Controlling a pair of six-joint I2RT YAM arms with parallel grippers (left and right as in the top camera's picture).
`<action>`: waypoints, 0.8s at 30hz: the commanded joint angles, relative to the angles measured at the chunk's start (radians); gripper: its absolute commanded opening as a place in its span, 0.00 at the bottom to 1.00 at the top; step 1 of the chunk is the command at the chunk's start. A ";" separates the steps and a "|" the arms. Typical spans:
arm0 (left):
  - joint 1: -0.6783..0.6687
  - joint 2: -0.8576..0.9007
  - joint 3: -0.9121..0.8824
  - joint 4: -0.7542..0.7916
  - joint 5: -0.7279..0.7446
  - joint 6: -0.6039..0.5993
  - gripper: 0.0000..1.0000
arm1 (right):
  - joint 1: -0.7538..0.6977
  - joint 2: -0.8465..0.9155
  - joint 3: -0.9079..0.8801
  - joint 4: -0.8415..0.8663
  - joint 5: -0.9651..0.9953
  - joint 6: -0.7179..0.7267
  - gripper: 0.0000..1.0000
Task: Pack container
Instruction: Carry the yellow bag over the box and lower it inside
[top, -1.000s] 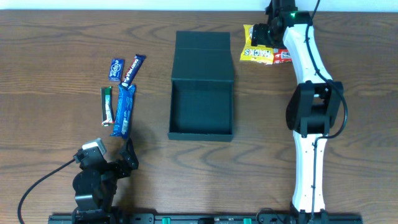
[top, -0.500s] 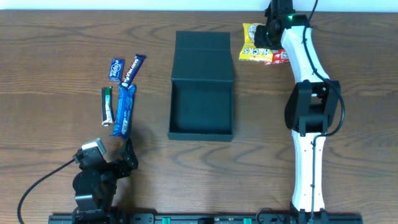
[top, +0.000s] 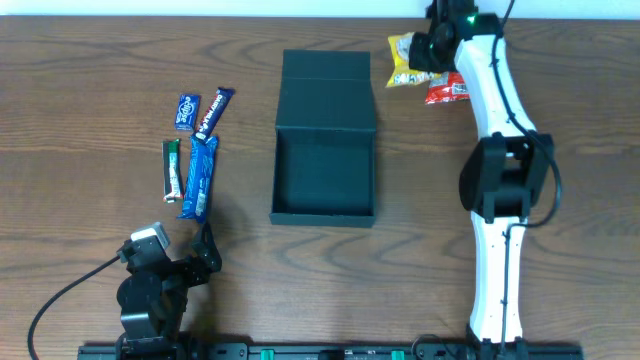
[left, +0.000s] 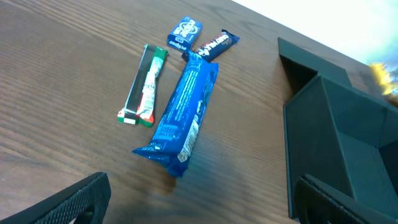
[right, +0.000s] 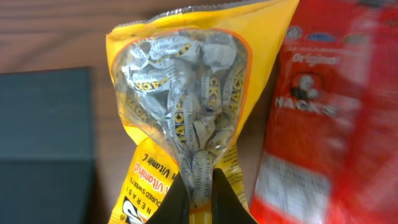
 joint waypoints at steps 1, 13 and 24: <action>0.003 -0.006 -0.015 -0.003 -0.008 -0.004 0.95 | 0.041 -0.239 0.070 -0.049 -0.009 -0.005 0.02; 0.003 -0.006 -0.015 -0.003 -0.007 -0.004 0.95 | 0.151 -0.612 0.064 -0.597 -0.068 -0.008 0.02; 0.003 -0.006 -0.015 -0.003 -0.007 -0.004 0.95 | 0.436 -0.813 -0.540 -0.302 -0.043 0.113 0.02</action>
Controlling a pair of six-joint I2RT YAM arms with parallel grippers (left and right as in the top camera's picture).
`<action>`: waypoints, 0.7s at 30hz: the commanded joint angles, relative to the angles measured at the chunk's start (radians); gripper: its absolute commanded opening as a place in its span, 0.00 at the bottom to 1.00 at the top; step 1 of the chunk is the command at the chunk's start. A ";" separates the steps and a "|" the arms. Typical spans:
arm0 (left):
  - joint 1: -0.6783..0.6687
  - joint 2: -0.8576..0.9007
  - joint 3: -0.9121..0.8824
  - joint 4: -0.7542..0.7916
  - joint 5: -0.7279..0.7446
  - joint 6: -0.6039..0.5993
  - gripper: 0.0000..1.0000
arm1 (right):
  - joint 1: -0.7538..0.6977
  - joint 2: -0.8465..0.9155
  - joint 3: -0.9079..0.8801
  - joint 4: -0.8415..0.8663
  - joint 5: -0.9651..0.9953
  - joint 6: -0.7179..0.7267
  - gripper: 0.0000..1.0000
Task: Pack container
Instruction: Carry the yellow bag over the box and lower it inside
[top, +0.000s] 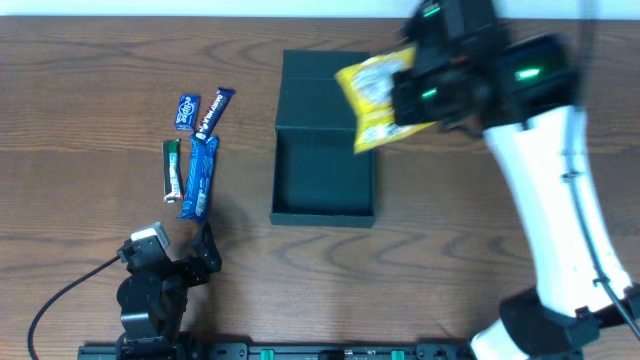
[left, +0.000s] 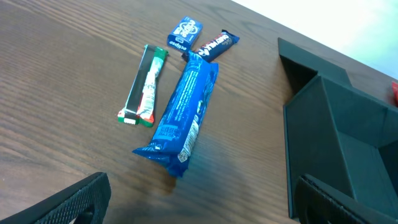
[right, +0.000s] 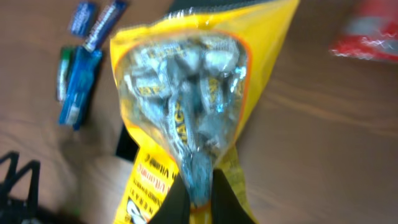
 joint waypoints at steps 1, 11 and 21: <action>0.003 -0.006 -0.015 -0.004 -0.007 -0.004 0.95 | 0.106 -0.026 -0.223 0.118 -0.013 0.093 0.02; 0.003 -0.006 -0.015 -0.004 -0.007 -0.004 0.95 | 0.181 -0.028 -0.619 0.507 -0.098 0.415 0.02; 0.003 -0.006 -0.015 -0.004 -0.006 -0.004 0.95 | 0.214 -0.018 -0.790 0.773 -0.101 0.463 0.02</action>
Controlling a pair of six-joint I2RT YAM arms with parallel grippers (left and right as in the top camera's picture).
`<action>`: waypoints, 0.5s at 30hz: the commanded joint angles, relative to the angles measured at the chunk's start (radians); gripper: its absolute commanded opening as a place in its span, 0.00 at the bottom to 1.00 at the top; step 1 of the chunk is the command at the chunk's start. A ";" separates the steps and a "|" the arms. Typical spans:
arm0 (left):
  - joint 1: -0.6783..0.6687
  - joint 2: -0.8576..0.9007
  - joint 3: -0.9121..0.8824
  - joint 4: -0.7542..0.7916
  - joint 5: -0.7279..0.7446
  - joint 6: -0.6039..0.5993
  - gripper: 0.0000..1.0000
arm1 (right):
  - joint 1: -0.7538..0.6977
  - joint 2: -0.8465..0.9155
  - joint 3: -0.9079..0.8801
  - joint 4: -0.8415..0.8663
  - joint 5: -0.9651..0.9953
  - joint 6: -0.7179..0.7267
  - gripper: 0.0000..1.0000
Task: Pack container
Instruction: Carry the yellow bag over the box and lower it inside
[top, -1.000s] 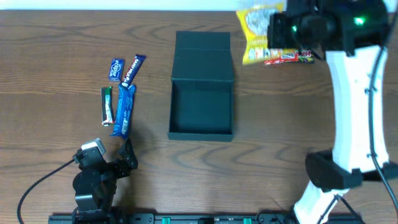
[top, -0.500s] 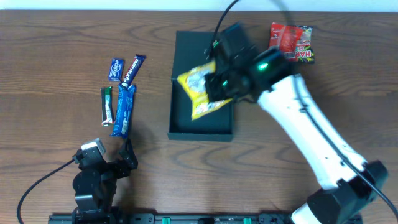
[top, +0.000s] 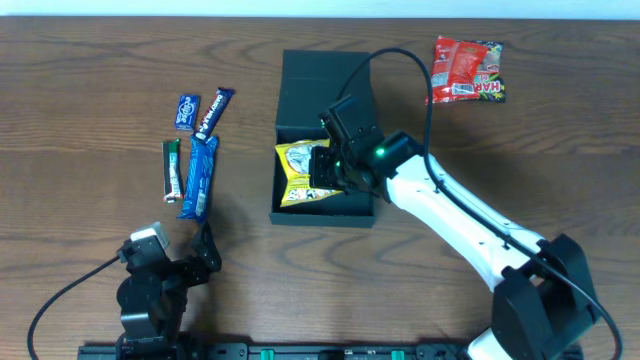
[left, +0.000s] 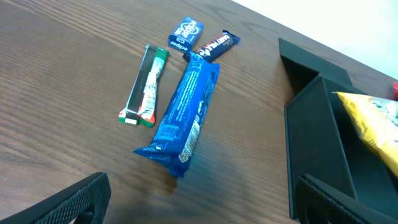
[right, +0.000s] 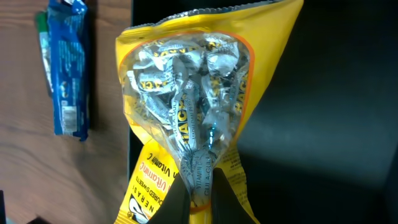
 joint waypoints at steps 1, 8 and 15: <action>0.003 -0.006 -0.015 -0.003 -0.003 -0.004 0.95 | 0.011 -0.005 -0.018 0.038 -0.005 0.029 0.02; 0.003 -0.006 -0.015 -0.003 -0.003 -0.004 0.95 | 0.033 0.042 -0.046 0.092 0.030 0.063 0.02; 0.003 -0.006 -0.015 -0.003 -0.003 -0.004 0.95 | 0.060 0.089 -0.048 0.123 0.074 0.070 0.02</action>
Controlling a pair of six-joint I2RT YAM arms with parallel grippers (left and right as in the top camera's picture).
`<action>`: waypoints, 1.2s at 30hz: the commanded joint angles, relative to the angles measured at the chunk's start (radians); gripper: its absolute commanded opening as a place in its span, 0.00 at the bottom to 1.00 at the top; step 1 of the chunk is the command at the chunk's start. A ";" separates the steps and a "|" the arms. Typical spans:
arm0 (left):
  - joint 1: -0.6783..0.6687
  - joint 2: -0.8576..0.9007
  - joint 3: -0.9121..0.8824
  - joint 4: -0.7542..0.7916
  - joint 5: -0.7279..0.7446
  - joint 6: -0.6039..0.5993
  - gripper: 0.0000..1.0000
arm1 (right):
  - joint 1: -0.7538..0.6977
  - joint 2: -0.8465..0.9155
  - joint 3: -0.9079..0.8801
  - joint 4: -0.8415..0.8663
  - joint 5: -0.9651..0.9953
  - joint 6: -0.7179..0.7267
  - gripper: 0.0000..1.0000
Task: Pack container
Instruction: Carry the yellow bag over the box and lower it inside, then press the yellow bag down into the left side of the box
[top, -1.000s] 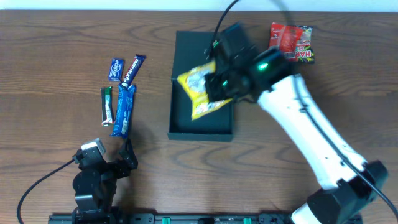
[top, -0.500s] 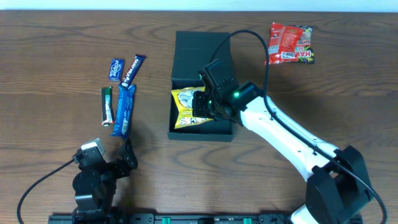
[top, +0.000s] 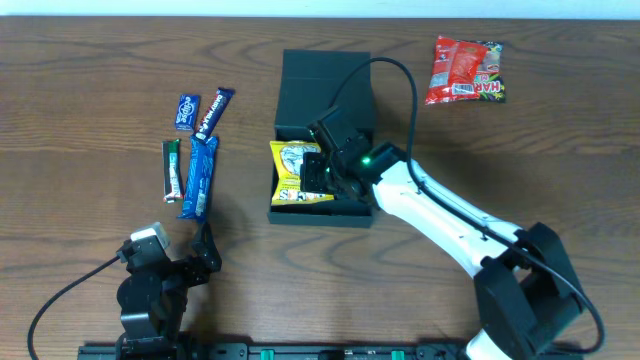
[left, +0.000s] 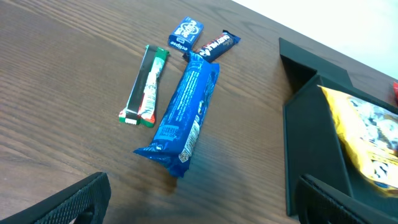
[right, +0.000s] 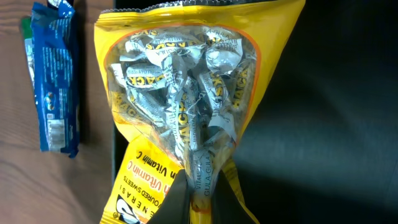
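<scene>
The black open box (top: 352, 207) stands mid-table with its lid (top: 325, 95) folded back. My right gripper (right: 200, 202) is shut on a yellow candy bag (top: 296, 172), which hangs at the box's left side, inside it; the bag (right: 186, 99) fills the right wrist view and shows in the left wrist view (left: 364, 140). Left of the box lie a long blue wrapper (top: 199, 177), a green bar (top: 172, 168), a dark bar (top: 212, 110) and a small blue packet (top: 187, 111). My left gripper (left: 199, 205) rests open at the front left, apart from them.
A red candy bag (top: 466, 70) lies at the back right of the table. The right arm stretches from the front right across to the box.
The right gripper and the yellow bag have shifted a little left and back inside the box, the bag now against the left wall. The left arm has not moved.
The right gripper was shut on the yellow bag at the back right, beside the red bag. Then it held the bag in the air over the box's lid. Then the bag was down inside the box, and it now sits at the left wall, still gripped.
</scene>
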 joint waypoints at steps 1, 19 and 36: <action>0.003 -0.006 -0.015 -0.003 -0.003 -0.004 0.95 | 0.022 0.042 -0.005 0.008 0.034 0.027 0.02; 0.003 -0.006 -0.015 -0.003 -0.004 -0.004 0.95 | 0.067 0.064 -0.006 0.014 0.063 0.054 0.15; 0.003 -0.006 -0.015 -0.003 -0.004 -0.004 0.95 | -0.014 -0.090 0.018 0.019 0.087 -0.113 0.38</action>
